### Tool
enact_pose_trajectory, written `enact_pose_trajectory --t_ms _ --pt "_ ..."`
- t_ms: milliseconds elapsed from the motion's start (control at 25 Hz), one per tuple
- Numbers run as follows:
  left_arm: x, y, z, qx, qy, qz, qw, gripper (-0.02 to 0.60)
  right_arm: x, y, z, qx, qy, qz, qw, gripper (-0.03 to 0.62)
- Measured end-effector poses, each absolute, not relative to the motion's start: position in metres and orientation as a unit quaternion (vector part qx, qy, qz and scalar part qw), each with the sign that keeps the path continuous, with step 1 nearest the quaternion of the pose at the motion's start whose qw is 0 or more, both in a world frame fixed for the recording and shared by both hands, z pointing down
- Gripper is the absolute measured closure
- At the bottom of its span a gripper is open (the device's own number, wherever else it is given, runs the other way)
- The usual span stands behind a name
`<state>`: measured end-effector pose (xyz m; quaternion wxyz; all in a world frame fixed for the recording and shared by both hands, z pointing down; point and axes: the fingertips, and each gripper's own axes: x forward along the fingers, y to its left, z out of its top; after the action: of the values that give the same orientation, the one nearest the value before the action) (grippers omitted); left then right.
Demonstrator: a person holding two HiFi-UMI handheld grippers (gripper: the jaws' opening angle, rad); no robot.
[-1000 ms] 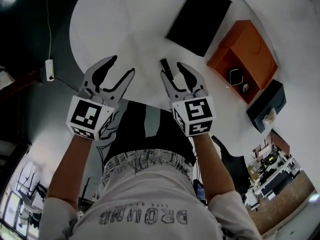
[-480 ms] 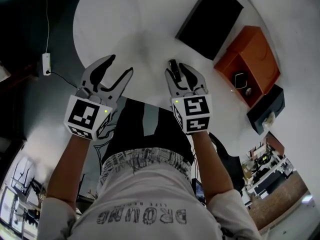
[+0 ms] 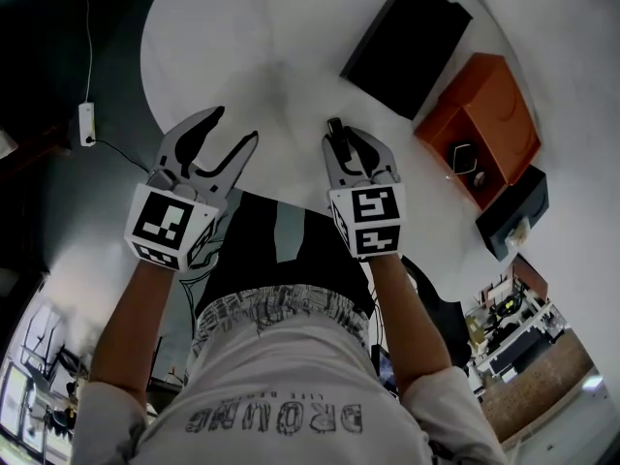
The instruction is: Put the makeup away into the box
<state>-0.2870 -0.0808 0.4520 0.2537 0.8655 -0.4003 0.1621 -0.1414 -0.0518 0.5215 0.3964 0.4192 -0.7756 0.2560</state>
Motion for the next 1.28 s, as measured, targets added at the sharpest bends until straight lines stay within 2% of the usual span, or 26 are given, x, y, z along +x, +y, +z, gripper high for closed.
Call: enact_pose_trajectory --t_ms 200,720,1280 --pt "-0.285 -0.083 0.452 0.866 -0.398 0.165 0.252 0.334 -0.141 -0.053 0.522 0.419 -0.775 0.254 0.399 0.481" --pt "-0.259 -0.093 0.433 0.872 -0.393 0.172 0.235 0.336 -0.136 -0.063 0.499 0.413 -0.794 0.248 0.372 0.487" --pt "-0.185 -0.11 0.397 0.894 -0.359 0.173 0.205 0.339 -0.072 -0.083 0.432 0.453 -0.804 0.229 0.311 0.488"
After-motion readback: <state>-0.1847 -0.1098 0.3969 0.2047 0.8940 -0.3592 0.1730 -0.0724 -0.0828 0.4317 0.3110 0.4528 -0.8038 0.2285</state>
